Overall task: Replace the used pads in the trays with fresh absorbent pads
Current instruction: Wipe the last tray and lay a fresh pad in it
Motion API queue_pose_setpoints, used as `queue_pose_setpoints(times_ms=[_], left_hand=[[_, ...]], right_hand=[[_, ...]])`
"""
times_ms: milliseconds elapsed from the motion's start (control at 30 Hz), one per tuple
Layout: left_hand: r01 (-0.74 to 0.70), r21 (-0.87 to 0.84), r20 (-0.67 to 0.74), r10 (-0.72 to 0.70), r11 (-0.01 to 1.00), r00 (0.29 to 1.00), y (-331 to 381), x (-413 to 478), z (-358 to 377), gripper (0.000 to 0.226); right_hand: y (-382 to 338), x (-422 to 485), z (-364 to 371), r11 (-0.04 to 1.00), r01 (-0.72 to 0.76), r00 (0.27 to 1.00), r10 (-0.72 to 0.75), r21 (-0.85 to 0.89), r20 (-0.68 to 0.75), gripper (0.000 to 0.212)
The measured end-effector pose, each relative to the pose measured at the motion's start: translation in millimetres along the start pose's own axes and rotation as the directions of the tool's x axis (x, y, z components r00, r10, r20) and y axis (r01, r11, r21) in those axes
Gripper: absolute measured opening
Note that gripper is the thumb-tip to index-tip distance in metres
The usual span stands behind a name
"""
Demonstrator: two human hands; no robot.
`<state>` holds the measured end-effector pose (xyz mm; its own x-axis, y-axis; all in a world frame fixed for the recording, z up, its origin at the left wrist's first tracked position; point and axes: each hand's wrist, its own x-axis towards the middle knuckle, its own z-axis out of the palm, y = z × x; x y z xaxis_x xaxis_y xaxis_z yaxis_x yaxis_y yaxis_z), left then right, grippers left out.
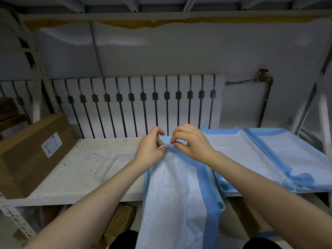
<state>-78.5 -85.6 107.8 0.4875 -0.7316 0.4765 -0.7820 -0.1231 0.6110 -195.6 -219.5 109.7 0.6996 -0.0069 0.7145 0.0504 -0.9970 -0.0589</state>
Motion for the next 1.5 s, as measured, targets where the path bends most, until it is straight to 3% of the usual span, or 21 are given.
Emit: queue_pose_setpoints(times_ms=[67,133,200,267,367,600,700,833,933,1000,1100,1133,1200,1267,1400,1467,1500], left_hand=[[0.02,-0.02,0.007,-0.02,1.0,1.0,2,1,-1,0.033],[0.031,-0.01,0.013,-0.031,0.999,0.999,4,0,-1,0.033],[0.048,-0.012,-0.006,-0.049,0.999,0.999,3,-2,0,0.033],[0.065,-0.027,-0.033,-0.066,0.998,0.997,0,-3,1,0.033],[0.068,-0.044,-0.058,-0.071,0.997,0.996,-1,-3,3,0.033],[0.033,-0.051,-0.05,-0.035,0.998,0.998,4,-7,5,0.031],[0.029,-0.04,-0.062,-0.032,0.999,0.998,0,-5,5,0.03],[0.021,-0.04,-0.061,-0.023,0.999,0.998,-2,-5,4,0.034],[0.031,-0.037,-0.053,-0.033,0.999,0.998,-3,-5,5,0.034],[0.039,-0.023,-0.045,-0.04,0.999,0.998,-4,-5,5,0.034],[0.057,-0.013,-0.04,-0.058,0.998,0.998,-5,-5,5,0.035],[0.06,-0.025,-0.044,-0.061,0.998,0.997,-6,-6,5,0.035],[0.057,-0.047,-0.045,-0.059,0.997,0.997,-5,-6,5,0.032],[0.051,-0.057,-0.042,-0.054,0.997,0.998,-4,-5,5,0.03],[0.06,-0.054,-0.038,-0.062,0.997,0.997,-3,-4,7,0.034],[0.085,-0.092,-0.046,-0.089,0.992,0.995,-4,-3,5,0.036],[0.097,-0.127,-0.047,-0.104,0.987,0.994,-4,-2,4,0.037]], right_hand=[[-1,-5,4,0.973,-0.166,0.98,0.181,0.163,-0.083,0.005],[-4,-10,7,0.855,-0.362,0.882,0.443,0.372,-0.16,0.011],[-10,-17,9,0.787,-0.432,0.816,0.549,0.44,-0.181,0.011],[-17,-24,11,0.841,-0.41,0.857,0.488,0.354,-0.165,0.009],[-28,-26,17,0.93,-0.341,0.918,0.361,0.139,-0.163,0.024],[-27,-8,26,0.959,-0.275,0.949,0.26,-0.065,-0.179,0.021],[-26,-4,27,0.931,-0.364,0.925,0.36,-0.011,-0.124,0.022],[-26,-5,31,0.954,-0.301,0.951,0.299,-0.019,-0.074,0.025],[-24,-2,35,0.942,-0.333,0.942,0.334,0.04,-0.03,0.018],[-22,2,36,0.86,-0.462,0.881,0.474,0.217,-0.002,0.02],[-20,3,32,0.597,-0.61,0.714,0.699,0.522,0.034,0.018],[-20,1,29,0.588,-0.598,0.732,0.677,0.545,0.072,0.015],[-21,-4,26,0.668,-0.551,0.818,0.552,0.5,0.165,0.014],[-21,-3,28,0.726,-0.526,0.846,0.499,0.443,0.187,0.014],[-19,3,25,0.657,-0.519,0.822,0.559,0.547,0.109,0.014],[-12,-1,22,0.556,-0.525,0.81,0.558,0.644,0.178,0.01],[-6,-4,21,0.558,-0.553,0.814,0.522,0.619,0.257,0.012]])
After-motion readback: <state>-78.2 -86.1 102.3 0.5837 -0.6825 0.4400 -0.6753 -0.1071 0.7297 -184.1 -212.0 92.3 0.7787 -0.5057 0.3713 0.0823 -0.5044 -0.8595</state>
